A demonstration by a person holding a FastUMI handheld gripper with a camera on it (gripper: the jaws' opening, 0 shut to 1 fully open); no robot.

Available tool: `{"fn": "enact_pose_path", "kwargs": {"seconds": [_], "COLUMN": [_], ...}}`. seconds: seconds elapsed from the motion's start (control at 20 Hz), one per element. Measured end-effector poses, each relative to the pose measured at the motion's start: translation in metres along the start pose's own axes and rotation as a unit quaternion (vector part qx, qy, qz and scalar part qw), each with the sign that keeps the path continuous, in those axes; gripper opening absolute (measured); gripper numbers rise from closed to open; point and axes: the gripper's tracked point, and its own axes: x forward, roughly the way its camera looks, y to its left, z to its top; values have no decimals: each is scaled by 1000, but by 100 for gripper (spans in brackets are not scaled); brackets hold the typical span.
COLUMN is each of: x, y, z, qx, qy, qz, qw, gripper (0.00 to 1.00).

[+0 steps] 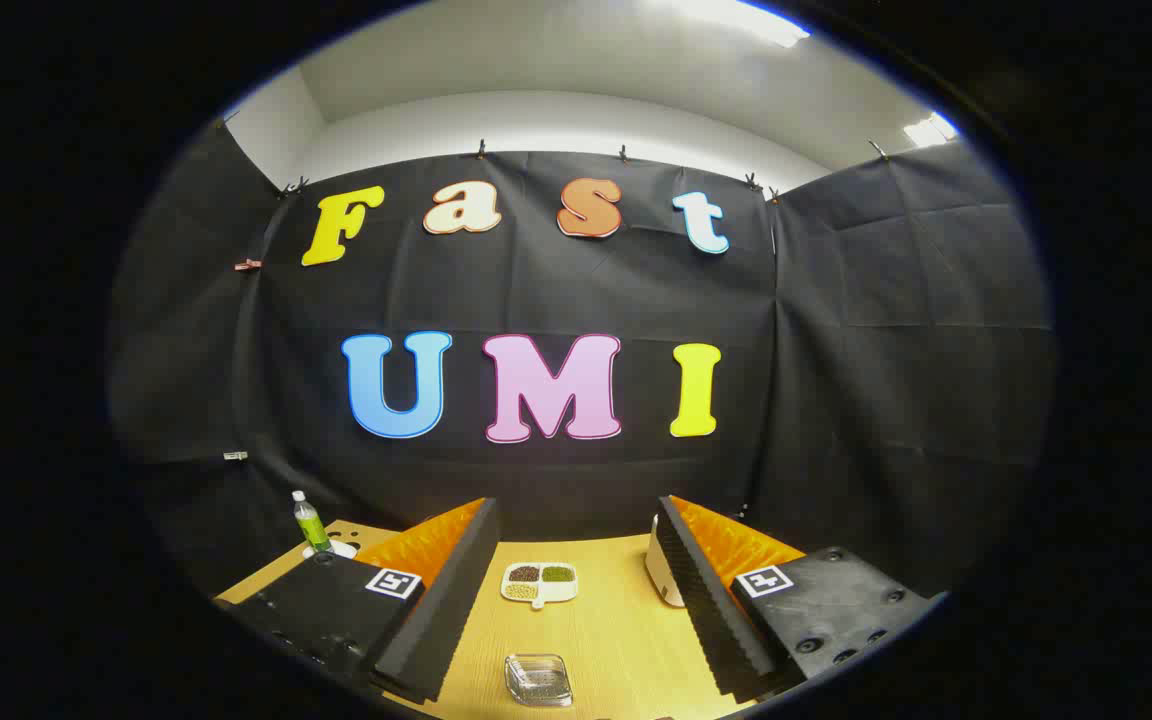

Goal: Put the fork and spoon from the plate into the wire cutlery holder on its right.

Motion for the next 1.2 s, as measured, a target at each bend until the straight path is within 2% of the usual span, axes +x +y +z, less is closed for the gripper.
{"fn": "enact_pose_path", "kwargs": {"seconds": [0.8,1.2], "x": [-4,-3], "y": [15,41], "z": [-16,-32], "qx": [10,15], "qy": [24,48], "qz": [22,42], "qw": [999,998], "gripper": [98,98]}}
